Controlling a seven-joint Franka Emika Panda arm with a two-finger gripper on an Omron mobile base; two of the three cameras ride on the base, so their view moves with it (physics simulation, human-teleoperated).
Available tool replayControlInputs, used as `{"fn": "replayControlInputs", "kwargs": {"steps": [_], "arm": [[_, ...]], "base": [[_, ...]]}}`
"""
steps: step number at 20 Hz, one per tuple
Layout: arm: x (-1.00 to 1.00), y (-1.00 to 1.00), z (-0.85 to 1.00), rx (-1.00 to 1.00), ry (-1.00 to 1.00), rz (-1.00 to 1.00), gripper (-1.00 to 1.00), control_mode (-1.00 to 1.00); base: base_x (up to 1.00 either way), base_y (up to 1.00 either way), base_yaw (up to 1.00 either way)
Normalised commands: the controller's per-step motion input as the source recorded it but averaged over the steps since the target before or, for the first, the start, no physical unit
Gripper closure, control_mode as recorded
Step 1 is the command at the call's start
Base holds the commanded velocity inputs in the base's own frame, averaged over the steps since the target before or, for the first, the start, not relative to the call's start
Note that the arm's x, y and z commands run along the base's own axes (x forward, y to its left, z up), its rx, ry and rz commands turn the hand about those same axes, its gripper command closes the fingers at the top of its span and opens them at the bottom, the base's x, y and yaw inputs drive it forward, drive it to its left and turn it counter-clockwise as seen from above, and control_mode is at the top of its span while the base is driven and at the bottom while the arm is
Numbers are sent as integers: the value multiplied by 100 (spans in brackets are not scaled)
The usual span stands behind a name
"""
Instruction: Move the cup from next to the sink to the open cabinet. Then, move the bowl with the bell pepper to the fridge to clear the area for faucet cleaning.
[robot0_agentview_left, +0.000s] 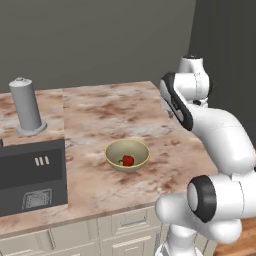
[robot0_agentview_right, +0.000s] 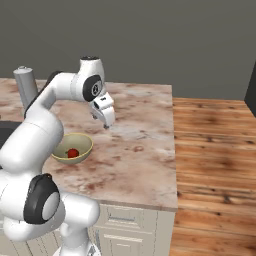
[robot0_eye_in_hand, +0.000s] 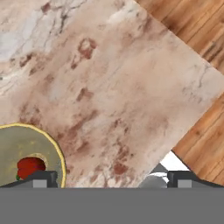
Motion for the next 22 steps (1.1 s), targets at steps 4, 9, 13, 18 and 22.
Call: {"fn": "replayControlInputs", "kwargs": {"steps": [4,9,13,18,22], "arm": [[42,27,-96,28,10,55,-100,-100],[34,11,-44,23,6,14,-100,-100],[-1,0,-17,-2,3,0,-100,-100],[-30,45,-47,0,0,11,-100,-100],[-9,60,-40,0,0,10,-100,-100]], "base": [[0,0,0],[0,0,0],[0,0,0],[0,0,0],[0,0,0]]}}
